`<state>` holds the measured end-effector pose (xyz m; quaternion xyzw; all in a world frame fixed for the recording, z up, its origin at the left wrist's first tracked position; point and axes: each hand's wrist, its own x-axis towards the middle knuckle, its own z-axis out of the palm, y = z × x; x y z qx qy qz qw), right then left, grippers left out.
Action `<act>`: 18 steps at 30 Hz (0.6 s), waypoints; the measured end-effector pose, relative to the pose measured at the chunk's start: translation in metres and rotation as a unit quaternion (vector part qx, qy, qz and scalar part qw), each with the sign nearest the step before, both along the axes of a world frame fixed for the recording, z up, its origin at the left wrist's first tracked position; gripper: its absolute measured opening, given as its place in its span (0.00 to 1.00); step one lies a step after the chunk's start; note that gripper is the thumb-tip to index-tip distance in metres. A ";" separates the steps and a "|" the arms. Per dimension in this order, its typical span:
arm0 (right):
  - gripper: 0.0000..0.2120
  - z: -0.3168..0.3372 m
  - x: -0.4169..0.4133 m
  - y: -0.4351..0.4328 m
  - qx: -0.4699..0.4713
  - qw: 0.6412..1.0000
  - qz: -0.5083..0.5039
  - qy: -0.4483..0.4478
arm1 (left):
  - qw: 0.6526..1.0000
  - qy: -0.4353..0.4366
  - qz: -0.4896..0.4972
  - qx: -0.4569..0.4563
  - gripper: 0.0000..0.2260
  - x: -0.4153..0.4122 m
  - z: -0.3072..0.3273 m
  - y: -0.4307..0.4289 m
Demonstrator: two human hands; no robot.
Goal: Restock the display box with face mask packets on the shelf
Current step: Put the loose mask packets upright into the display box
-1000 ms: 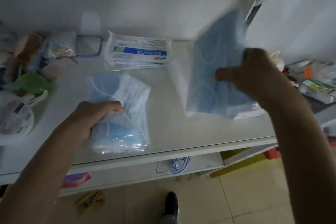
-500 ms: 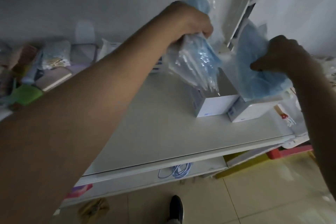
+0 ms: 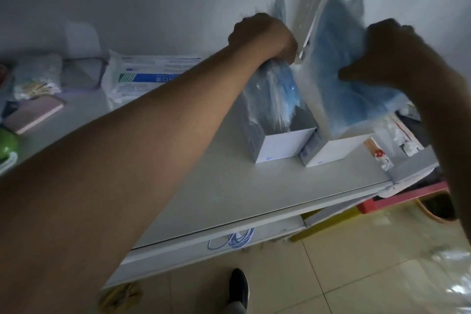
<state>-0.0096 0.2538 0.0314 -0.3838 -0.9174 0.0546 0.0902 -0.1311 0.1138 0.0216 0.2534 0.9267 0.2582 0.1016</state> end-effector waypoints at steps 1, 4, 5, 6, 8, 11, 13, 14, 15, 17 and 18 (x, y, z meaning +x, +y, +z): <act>0.33 -0.005 -0.004 -0.001 -0.002 1.000 0.014 -0.024 | 1.000 0.005 0.021 0.009 0.27 -0.001 0.005 0.007; 0.33 -0.027 -0.016 -0.006 -0.020 0.997 0.029 -0.062 | 0.998 0.047 0.017 0.032 0.25 0.004 0.010 0.009; 0.33 -0.033 -0.019 -0.007 -0.026 0.997 0.029 -0.073 | 0.999 0.037 0.018 0.019 0.26 0.004 0.009 0.008; 0.32 -0.036 -0.021 -0.006 -0.029 0.996 0.025 -0.077 | 0.999 0.026 0.020 0.006 0.27 0.005 0.007 0.007; 0.31 -0.042 -0.023 -0.001 -0.059 0.994 0.018 -0.085 | 0.999 0.023 0.039 -0.001 0.31 0.002 0.002 0.005; 0.27 -0.036 -0.020 0.012 -0.113 0.992 -0.006 -0.054 | 0.999 0.005 0.036 -0.021 0.33 -0.001 0.003 0.003; 0.26 -0.030 -0.018 0.018 -0.127 0.992 -0.017 -0.008 | 0.999 -0.009 0.023 -0.028 0.33 0.002 0.009 0.003; 0.26 -0.030 -0.018 0.019 -0.123 0.992 -0.012 -0.010 | 0.999 -0.016 0.011 -0.028 0.32 0.005 0.011 0.005; 0.26 -0.034 -0.019 0.017 -0.117 0.993 0.001 -0.030 | 0.999 -0.020 -0.003 -0.030 0.30 0.007 0.013 0.008; 0.26 -0.044 -0.022 0.009 -0.124 0.989 0.025 -0.076 | 0.999 -0.011 -0.026 -0.027 0.28 0.010 0.013 0.014; 0.26 -0.050 -0.025 0.007 -0.141 0.985 0.030 -0.092 | 0.999 -0.006 -0.025 -0.029 0.28 0.013 0.012 0.016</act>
